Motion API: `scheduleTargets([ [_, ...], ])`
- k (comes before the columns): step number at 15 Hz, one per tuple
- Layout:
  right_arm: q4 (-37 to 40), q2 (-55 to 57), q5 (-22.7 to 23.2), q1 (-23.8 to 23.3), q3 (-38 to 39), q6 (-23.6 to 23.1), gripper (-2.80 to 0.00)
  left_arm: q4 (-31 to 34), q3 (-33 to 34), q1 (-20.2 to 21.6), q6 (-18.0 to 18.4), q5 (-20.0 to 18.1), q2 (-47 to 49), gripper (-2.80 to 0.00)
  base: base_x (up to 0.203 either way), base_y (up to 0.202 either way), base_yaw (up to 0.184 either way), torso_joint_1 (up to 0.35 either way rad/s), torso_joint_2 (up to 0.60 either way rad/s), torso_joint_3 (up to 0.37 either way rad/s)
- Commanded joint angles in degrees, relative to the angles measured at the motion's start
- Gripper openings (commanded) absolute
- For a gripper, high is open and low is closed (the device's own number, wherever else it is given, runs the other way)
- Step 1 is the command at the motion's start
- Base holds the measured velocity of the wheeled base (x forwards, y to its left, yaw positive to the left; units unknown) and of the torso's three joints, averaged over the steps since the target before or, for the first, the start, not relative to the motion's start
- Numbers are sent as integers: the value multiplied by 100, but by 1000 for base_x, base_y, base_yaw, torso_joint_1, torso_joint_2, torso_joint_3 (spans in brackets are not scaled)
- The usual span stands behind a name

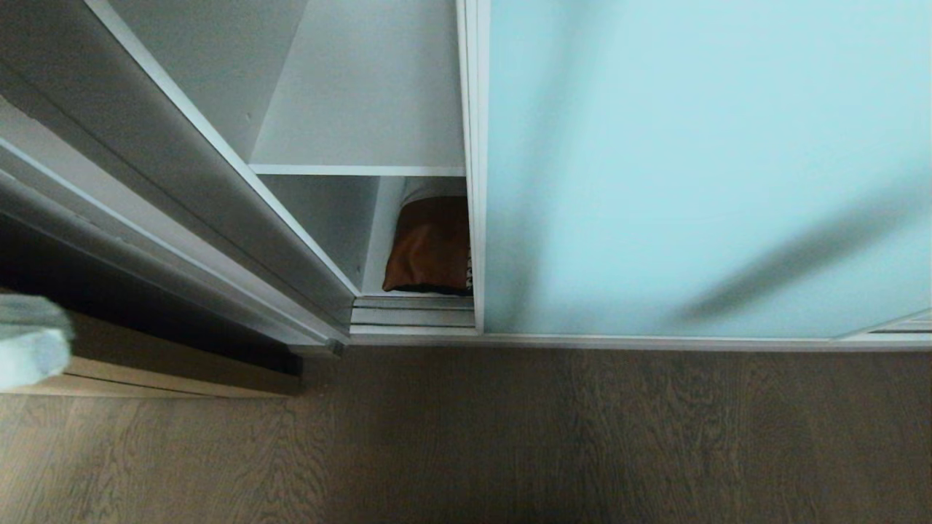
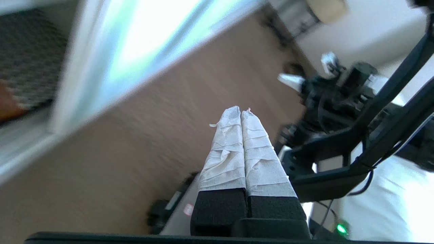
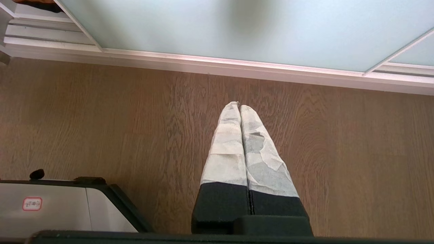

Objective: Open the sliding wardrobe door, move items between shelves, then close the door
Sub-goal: Close the door

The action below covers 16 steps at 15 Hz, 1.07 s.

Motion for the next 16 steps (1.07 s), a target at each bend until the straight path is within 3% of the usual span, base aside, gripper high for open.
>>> scheduleTargets([
  [1, -2, -8, 0, -4, 0, -2, -280, -4, -6, -472, 114, 150, 594, -280, 0, 0, 0, 0, 0, 0],
  [3, -2, -8, 0, 4, 0, -2, -280, -50, -34, -1271, 563, 918, 1100, -280, 0, 0, 0, 0, 0, 0],
  [5, -2, -8, 0, 4, 0, -2, -280, -345, -85, -2048, 795, 2027, 1497, -280, 0, 0, 0, 0, 0, 0],
  [7, -2, -6, 0, 4, 0, -2, -280, -1139, -139, -2299, 613, 2782, 1807, -280, 0, 0, 0, 0, 0, 0],
  [10, -2, -9, 0, 4, 0, -2, -280, -2173, -152, -2787, 157, 4232, 2180, -280, 0, 0, 0, 0, 0, 0],
  [12, -2, -9, 0, 4, 0, -2, -280, -2758, -175, -3129, 66, 5136, 2421, -280, 0, 0, 0, 0, 0, 0],
  [13, -2, -10, 0, 4, 0, -2, -280, -3086, -235, -3300, 21, 5473, 2564, -280, 0, 0, 0, 0, 0, 0],
  [16, -2, -1, 0, 4, 0, -2, -280, -3172, -386, -3829, -323, 5558, 2733, -280, 0, 0, 0, 0, 0, 0],
])
